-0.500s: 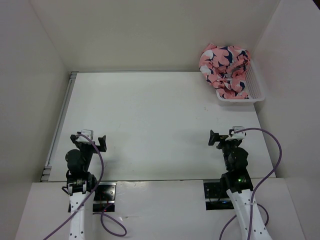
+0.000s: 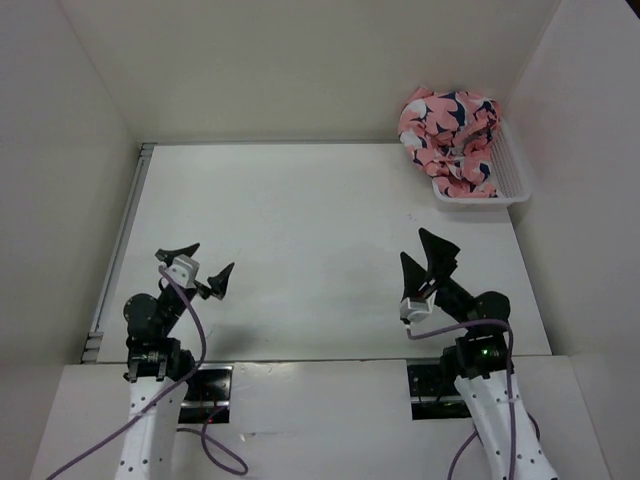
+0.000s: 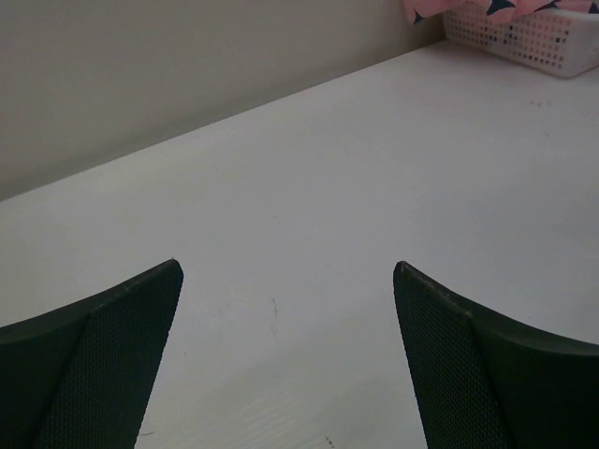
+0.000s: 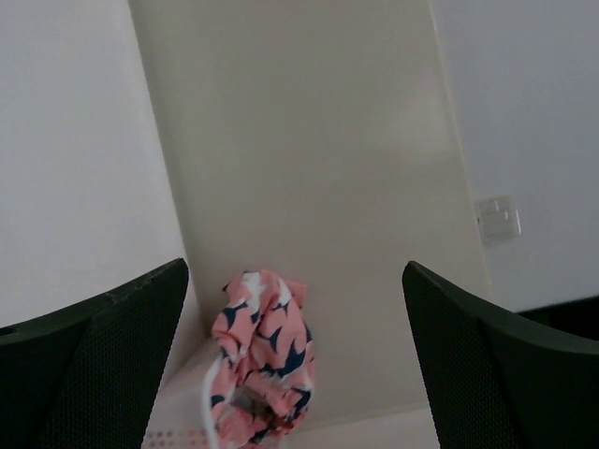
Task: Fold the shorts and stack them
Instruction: Grab the shorts from the pile
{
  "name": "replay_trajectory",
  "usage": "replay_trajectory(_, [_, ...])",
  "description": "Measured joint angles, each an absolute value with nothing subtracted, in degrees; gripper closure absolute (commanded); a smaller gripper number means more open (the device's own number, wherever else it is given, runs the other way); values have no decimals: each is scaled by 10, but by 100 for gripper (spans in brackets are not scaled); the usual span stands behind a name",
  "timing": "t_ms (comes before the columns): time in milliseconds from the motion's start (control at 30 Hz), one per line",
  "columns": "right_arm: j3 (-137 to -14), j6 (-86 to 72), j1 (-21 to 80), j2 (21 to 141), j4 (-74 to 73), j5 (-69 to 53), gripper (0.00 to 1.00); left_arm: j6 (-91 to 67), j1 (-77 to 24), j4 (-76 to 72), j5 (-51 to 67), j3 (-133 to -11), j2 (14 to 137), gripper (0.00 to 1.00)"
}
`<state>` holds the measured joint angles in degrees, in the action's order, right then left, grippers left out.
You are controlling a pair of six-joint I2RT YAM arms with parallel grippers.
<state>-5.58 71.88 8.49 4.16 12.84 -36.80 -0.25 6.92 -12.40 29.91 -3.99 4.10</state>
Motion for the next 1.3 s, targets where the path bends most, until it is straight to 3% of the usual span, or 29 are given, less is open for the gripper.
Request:
replay_trajectory(67, [-125, 746, 85, 130, 119, -374, 0, -2, 52, -118, 293, -109, 125, 0])
replay_trajectory(167, [-346, 734, 86, 349, 89, -348, 0, -1, 26, -105, 264, -288, 335, 0])
replay_trajectory(300, [-550, 520, 88, 557, 182, -198, 0, -3, 3, -84, 233, -525, 597, 0])
replay_trajectory(567, [-833, 167, 20, 915, 26, -74, 0, -2, -85, 187, 222, -896, 1007, 0])
replay_trajectory(800, [-889, -33, -63, 1074, -89, -82, 2, -2, -124, 277, 242, -957, 1101, 0])
replay_trajectory(1167, [-952, -220, -115, 1209, -92, -139, 2, -2, -169, 297, 231, -986, 1107, 0])
replay_trajectory(1300, [-971, -274, -114, 1249, -95, -150, 17, -2, -183, 303, 230, -985, 1107, 0])
